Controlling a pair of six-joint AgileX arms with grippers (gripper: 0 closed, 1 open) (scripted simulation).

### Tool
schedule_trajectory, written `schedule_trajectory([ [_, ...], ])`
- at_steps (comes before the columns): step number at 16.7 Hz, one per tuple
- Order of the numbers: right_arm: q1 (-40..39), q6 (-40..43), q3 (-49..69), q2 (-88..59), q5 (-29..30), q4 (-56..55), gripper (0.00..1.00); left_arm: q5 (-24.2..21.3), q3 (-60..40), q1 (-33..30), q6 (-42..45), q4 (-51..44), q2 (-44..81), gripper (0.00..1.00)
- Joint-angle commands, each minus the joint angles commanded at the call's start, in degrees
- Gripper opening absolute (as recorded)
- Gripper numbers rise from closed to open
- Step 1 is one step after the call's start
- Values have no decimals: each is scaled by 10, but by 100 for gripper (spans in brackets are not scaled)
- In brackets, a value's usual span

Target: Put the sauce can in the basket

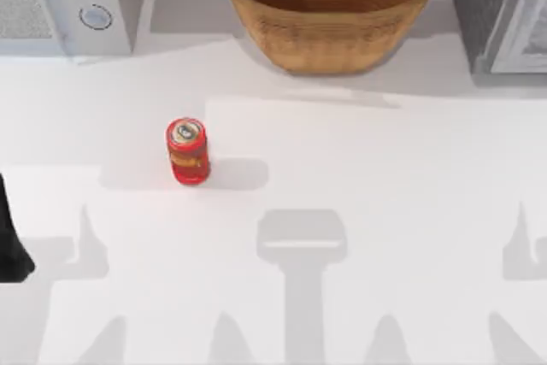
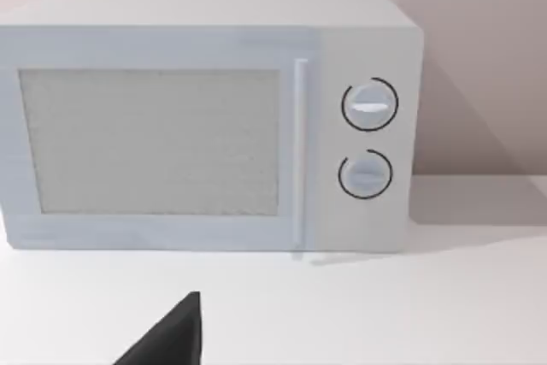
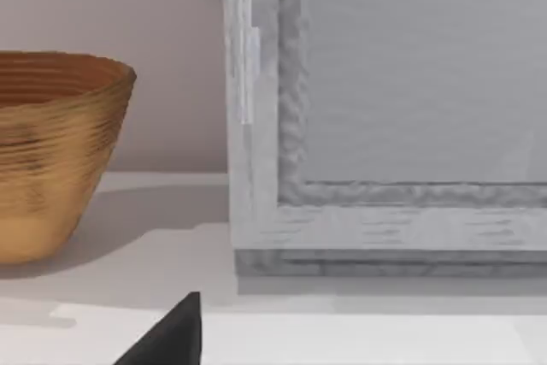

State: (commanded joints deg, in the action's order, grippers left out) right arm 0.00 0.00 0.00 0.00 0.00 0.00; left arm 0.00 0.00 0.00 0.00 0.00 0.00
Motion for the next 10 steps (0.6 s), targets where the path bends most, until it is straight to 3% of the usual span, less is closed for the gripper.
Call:
schedule_trajectory([
  [5,0,0,0,0,0,0,100,-10,-6,-3,15,-5,23,100],
  [10,0,0,0,0,0,0,100,-65,-50,-12,108,-29,157,100],
])
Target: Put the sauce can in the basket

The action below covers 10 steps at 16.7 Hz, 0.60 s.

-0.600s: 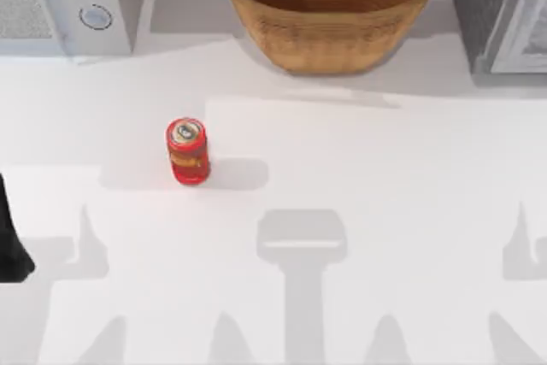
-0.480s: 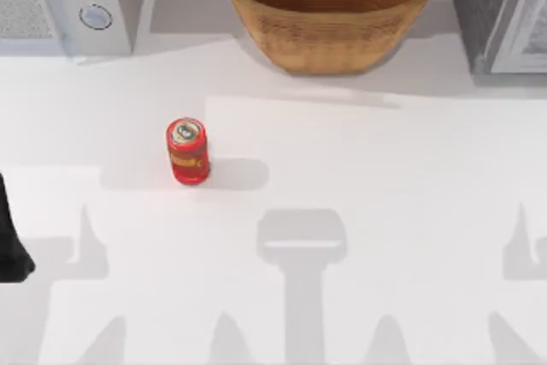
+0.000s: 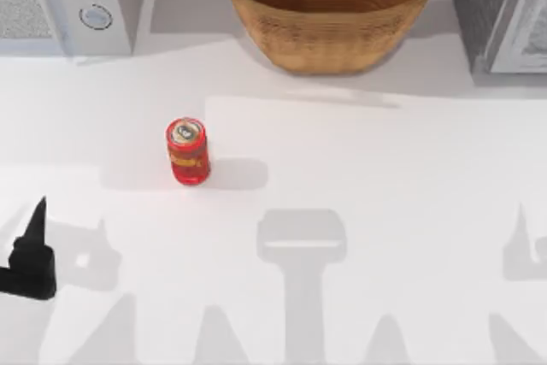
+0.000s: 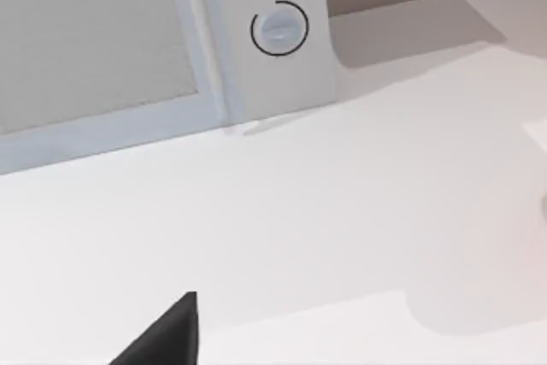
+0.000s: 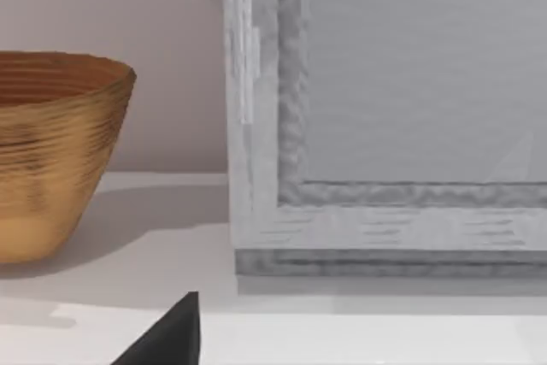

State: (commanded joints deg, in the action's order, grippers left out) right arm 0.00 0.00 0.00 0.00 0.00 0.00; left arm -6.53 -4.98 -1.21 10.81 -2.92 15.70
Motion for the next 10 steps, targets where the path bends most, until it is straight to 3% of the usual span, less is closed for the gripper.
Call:
schedule_trajectory([
  [10,0,0,0,0,0,0,100,-157,-134,-5,253,-72,360,100],
])
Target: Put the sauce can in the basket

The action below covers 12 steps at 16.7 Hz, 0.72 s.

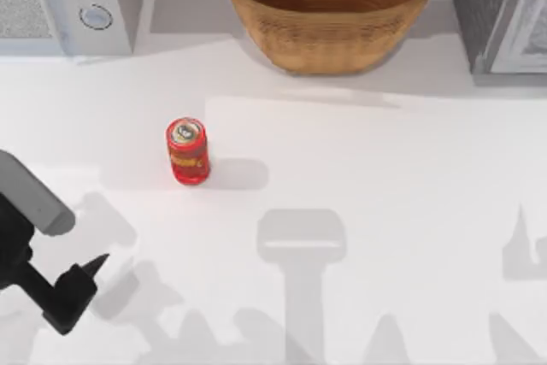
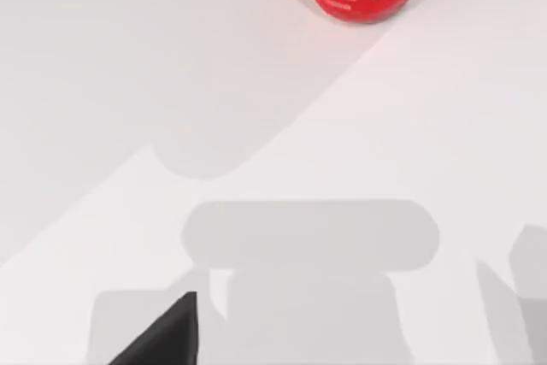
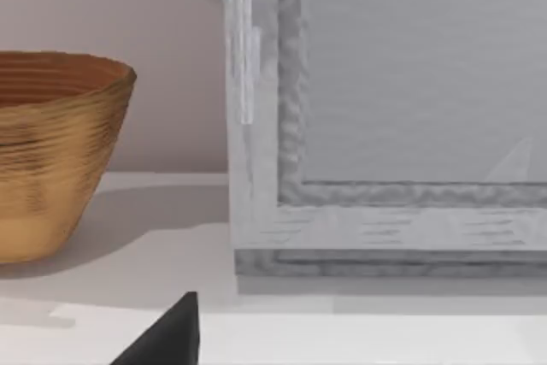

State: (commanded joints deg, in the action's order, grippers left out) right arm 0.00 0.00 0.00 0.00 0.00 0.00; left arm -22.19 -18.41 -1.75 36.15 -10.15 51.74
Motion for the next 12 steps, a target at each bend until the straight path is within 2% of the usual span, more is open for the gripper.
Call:
schedule_trajectory([
  [12,0,0,0,0,0,0,100,-189,-154,14,218,-87,321,100],
])
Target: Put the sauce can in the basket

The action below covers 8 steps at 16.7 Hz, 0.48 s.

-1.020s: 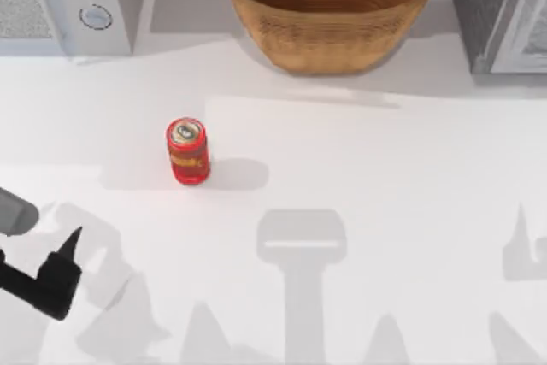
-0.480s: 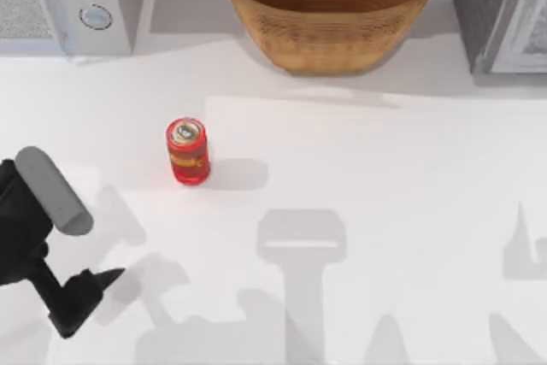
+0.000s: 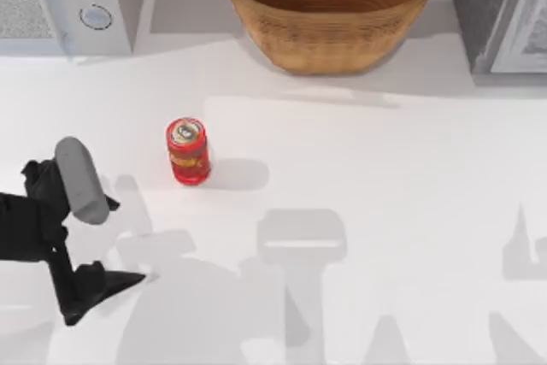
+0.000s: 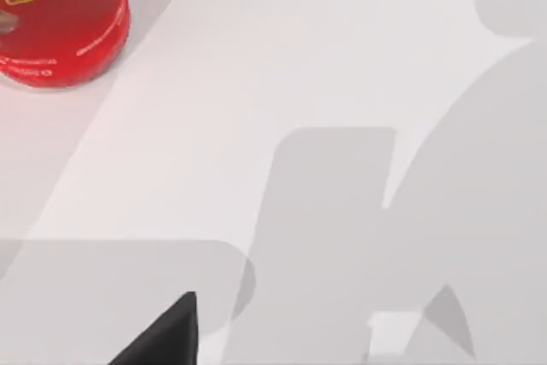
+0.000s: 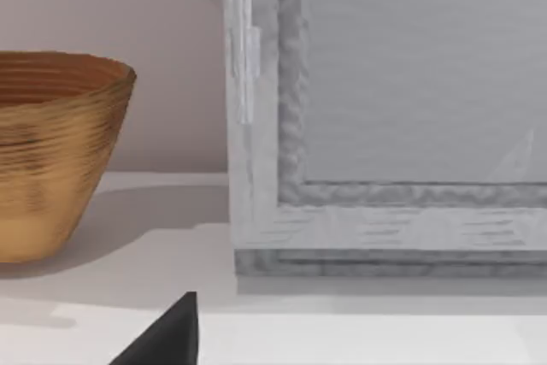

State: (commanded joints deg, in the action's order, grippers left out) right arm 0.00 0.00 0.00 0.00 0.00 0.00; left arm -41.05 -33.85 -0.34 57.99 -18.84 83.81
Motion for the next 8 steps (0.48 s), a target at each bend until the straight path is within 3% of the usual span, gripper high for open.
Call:
schedule_trajectory([
  [8,0,0,0,0,0,0,100,-103,-103,17,109,-46,173,100],
])
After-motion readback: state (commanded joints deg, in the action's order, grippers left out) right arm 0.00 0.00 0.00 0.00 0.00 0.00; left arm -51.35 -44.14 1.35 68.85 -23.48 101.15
